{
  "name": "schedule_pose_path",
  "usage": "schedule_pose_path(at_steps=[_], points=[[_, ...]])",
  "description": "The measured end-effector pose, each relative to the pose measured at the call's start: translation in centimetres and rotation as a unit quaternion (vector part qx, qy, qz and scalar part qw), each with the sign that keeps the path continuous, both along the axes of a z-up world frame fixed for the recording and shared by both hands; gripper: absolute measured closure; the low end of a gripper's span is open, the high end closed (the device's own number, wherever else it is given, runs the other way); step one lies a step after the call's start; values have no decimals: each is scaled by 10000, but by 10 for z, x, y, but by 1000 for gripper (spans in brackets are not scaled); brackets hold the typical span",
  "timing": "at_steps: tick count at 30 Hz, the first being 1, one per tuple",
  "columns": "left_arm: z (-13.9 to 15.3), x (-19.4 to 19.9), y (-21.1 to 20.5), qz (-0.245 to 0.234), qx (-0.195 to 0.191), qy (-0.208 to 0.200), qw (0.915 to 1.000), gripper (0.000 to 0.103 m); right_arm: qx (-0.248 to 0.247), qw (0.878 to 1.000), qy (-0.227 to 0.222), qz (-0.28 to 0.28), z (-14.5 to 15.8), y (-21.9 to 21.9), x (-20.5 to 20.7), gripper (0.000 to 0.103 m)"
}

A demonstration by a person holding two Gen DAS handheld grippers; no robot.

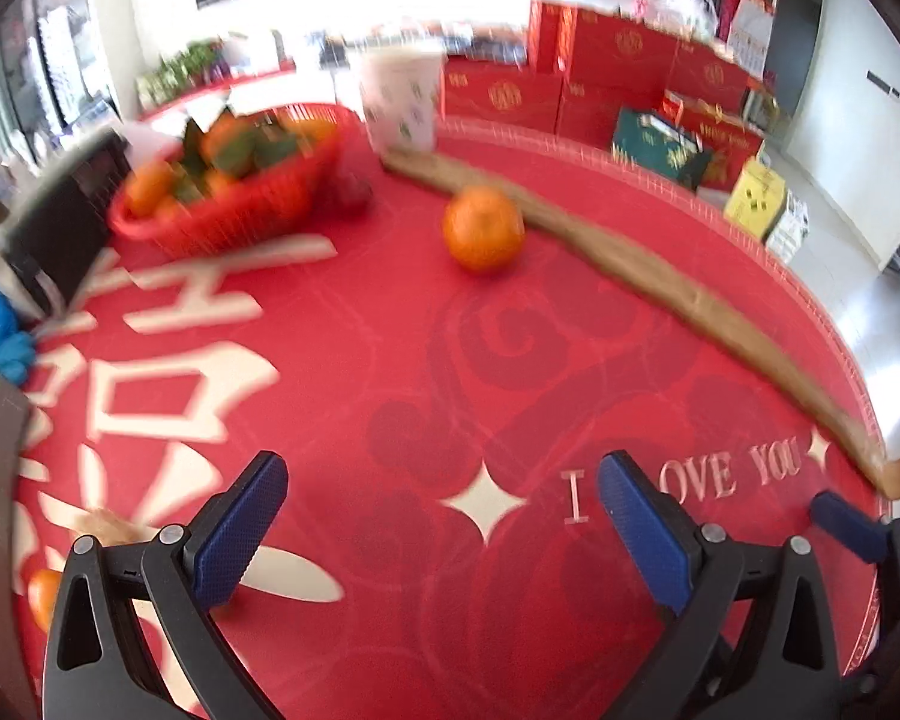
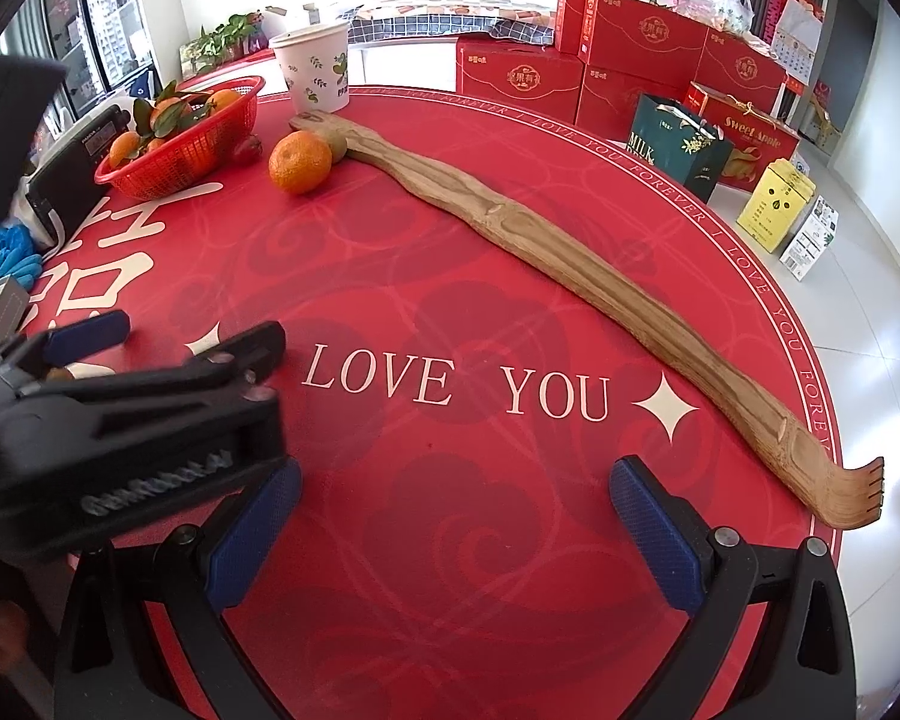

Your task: Organize fruits

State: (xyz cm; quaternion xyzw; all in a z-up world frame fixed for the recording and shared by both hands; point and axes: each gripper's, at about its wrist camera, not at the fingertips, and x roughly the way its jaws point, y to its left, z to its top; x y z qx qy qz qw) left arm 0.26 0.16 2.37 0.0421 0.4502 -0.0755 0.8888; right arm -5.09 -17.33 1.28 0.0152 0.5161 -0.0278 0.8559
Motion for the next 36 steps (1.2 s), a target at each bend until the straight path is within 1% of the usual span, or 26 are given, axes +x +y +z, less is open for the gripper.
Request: schedule_pose_path(at_steps=[2, 4, 5, 7, 9, 11, 13, 14, 16, 18, 20, 22, 24, 26, 27, 28, 29, 31, 32, 33, 35, 36], points=[[19, -7, 1, -31, 21, -315, 9995, 0, 1, 10000, -7, -5, 0, 0, 0, 0], [42, -22, 8, -126, -25, -632, 9979, 0, -4, 10000, -20, 0, 0, 0, 0, 0], [52, -30, 14, -192, -82, -724, 9972, 0, -10, 10000, -59, 6, 0, 0, -1, 0], [66, -47, 33, -271, -278, -824, 9958, 0, -15, 9999, -156, 14, 0, 1, -2, 0], [70, -65, 52, -303, -325, -776, 9960, 0, -19, 9997, -229, 17, 0, 0, -3, 0], [65, -88, 73, -220, -198, -753, 9967, 0, -4, 9999, -159, 35, 0, 0, 0, 0], [54, -113, 98, 13, 32, -674, 9977, 0, 6, 9999, -105, -3, 1, -1, -1, 0], [47, -125, 111, 127, 105, -618, 9980, 0, 116, 9999, -108, 44, 3, 0, -4, 0], [36, -144, 132, 402, 174, -519, 9977, 0, 576, 9974, -236, 374, 11, 2, -13, 0], [26, -161, 147, 612, 234, -485, 9967, 0, 830, 9922, -497, 790, 25, 12, -33, 0], [17, -169, 153, 706, 336, -461, 9959, 0, 953, 9870, -662, 1114, 35, 23, -59, 0], [5, -172, 155, 712, 427, -338, 9960, 0, 1172, 9786, -687, 1544, 41, 38, -90, 0], [-5, -172, 157, 740, 461, -216, 9960, 0, 1120, 9758, -619, 1773, 41, 51, -110, 0], [-13, -168, 157, 802, 525, -220, 9951, 0, 953, 9747, -582, 1936, 41, 65, -129, 0], [-17, -167, 158, 833, 580, -186, 9947, 0, 944, 9729, -567, 2033, 41, 71, -136, 0], [-20, -166, 160, 822, 484, -210, 9952, 0, 984, 9706, -542, 2127, 41, 74, -142, 0], [-22, -164, 164, 843, 301, -166, 9959, 0, 1059, 9674, -493, 2249, 41, 80, -146, 0], [-25, -162, 177, 1012, -175, -64, 9947, 0, 1085, 9643, -423, 2379, 34, 90, -149, 0], [-26, -162, 179, 1122, -121, -47, 9936, 0, 1001, 9653, -368, 2385, 29, 96, -149, 0], [-26, -162, 179, 1108, -71, -9, 9938, 0, 955, 9663, -321, 2368, 25, 100, -147, 0], [-24, -161, 179, 1069, -49, 58, 9942, 0, 1075, 9665, -269, 2316, 17, 101, -143, 0], [-24, -160, 179, 1056, -47, 75, 9944, 0, 1087, 9668, -399, 2279, 18, 101, -145, 0]])
